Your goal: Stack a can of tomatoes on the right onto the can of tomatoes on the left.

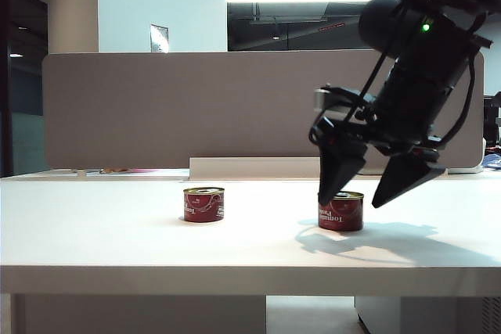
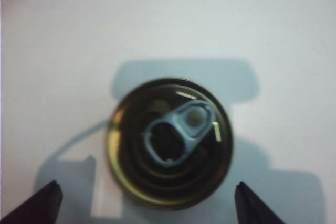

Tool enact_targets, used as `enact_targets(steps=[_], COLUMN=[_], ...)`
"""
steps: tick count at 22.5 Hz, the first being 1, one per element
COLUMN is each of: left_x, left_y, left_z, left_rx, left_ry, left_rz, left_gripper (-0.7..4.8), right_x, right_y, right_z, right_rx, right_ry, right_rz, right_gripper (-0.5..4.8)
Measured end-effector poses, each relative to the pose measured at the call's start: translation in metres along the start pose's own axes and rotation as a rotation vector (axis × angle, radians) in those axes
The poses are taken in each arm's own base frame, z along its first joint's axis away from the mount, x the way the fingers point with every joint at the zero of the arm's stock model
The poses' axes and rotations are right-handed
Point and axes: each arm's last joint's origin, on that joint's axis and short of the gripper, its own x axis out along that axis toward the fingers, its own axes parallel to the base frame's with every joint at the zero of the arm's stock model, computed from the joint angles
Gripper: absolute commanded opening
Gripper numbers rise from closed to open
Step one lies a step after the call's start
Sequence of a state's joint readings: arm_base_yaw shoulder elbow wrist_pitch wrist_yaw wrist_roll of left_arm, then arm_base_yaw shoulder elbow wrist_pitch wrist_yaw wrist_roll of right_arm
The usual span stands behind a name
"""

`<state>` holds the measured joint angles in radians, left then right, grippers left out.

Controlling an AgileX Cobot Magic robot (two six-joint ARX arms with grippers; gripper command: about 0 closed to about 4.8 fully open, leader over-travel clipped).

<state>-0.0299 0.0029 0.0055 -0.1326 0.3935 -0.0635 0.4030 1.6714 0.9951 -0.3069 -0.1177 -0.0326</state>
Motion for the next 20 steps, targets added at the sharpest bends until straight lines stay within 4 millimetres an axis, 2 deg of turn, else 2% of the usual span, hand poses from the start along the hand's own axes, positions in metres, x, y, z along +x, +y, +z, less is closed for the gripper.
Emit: enact_targets(steps=[12, 17, 20], left_x=[0.0, 0.0, 0.0], left_y=[0.0, 0.0, 0.0], left_z=[0.0, 0.0, 0.0], left_rx=[0.0, 0.0, 0.0], left_ry=[0.0, 0.0, 0.0], left_rz=[0.0, 0.001, 0.002], left_gripper=[-0.06, -0.06, -0.06], right_x=[0.021, 0.033, 0.034], right_y=[-0.004, -0.005, -0.005], right_z=[0.006, 0.002, 0.003], right_rx=[-0.006, -0.004, -0.005], right_ry=[-0.076, -0.053, -0.063], right_rz=[-0.034, -0.034, -0.034], right_gripper=[4.79, 4.79, 4.07])
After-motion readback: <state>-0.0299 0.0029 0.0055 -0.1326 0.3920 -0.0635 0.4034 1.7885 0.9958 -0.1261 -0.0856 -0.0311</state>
